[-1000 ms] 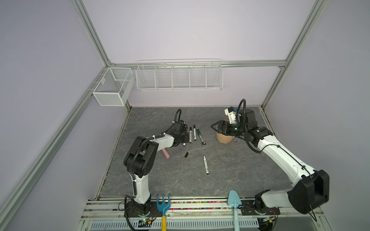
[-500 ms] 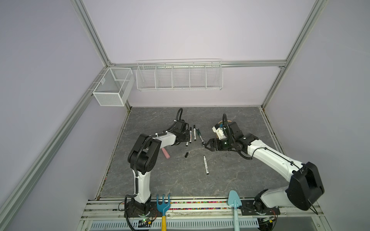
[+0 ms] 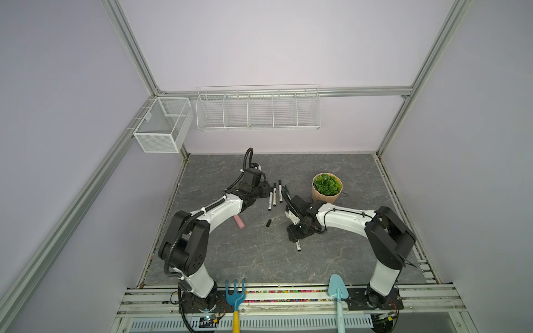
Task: Insert pens into pen caps
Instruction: Pick up a pen at the center of the table.
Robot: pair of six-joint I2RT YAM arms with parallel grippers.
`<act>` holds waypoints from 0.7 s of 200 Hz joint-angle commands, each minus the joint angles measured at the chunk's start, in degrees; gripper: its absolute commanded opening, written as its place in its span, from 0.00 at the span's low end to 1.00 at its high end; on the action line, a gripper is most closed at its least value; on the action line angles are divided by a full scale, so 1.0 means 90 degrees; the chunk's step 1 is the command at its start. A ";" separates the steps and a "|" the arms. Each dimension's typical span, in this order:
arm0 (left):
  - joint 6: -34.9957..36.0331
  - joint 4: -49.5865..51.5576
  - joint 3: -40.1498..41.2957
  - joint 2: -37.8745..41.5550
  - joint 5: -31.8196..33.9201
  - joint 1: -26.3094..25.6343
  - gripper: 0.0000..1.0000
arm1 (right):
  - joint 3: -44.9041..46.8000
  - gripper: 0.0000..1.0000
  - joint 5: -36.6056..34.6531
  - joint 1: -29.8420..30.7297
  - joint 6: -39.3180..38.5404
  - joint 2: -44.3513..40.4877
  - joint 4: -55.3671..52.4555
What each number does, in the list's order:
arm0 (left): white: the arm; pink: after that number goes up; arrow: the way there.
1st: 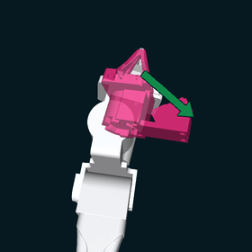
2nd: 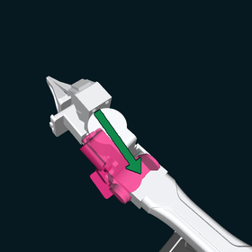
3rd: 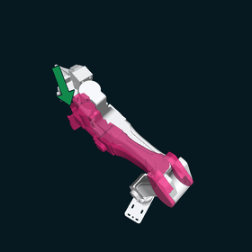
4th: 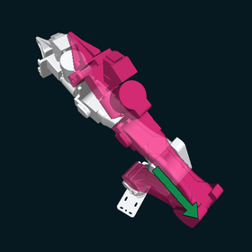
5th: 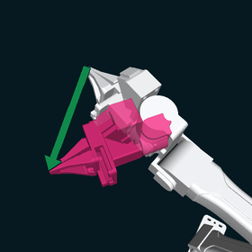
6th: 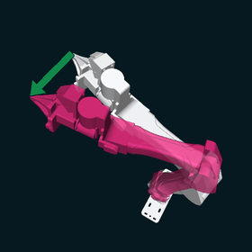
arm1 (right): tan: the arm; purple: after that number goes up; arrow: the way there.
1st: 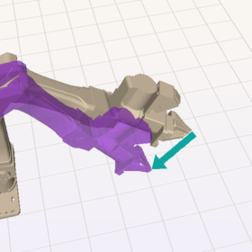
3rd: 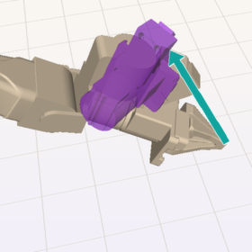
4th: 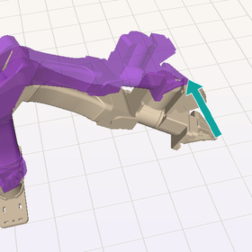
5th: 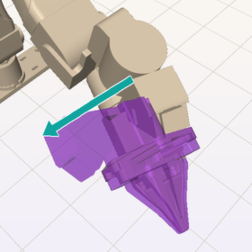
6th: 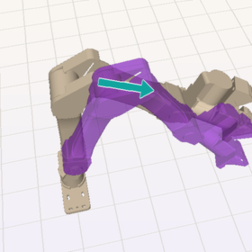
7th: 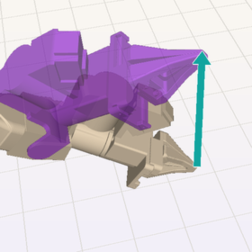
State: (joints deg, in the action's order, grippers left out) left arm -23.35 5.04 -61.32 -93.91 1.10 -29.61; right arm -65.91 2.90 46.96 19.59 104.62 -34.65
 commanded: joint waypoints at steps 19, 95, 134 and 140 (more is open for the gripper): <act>0.0126 -0.0319 0.1077 0.0692 -0.0191 0.0035 0.47 | -0.0209 0.31 -0.0574 0.0066 -0.0039 0.0462 -0.0042; 0.0548 -0.1340 0.2142 0.1304 -0.2194 -0.0085 0.47 | -0.0406 0.07 0.0382 -0.0659 0.0150 -0.1052 0.1017; 0.0845 -0.1568 0.1911 0.1294 -0.3226 -0.0349 0.48 | -0.0147 0.07 0.1169 -0.1080 0.0913 -0.1719 0.2412; 0.0896 -0.1539 0.1851 0.1300 -0.3305 -0.0394 0.49 | -0.0105 0.07 0.1231 -0.1117 0.1034 -0.1786 0.2645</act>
State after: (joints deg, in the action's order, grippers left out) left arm -18.26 -6.33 -42.24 -83.13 -21.06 -31.59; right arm -68.29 8.23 37.89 23.51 90.83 -21.04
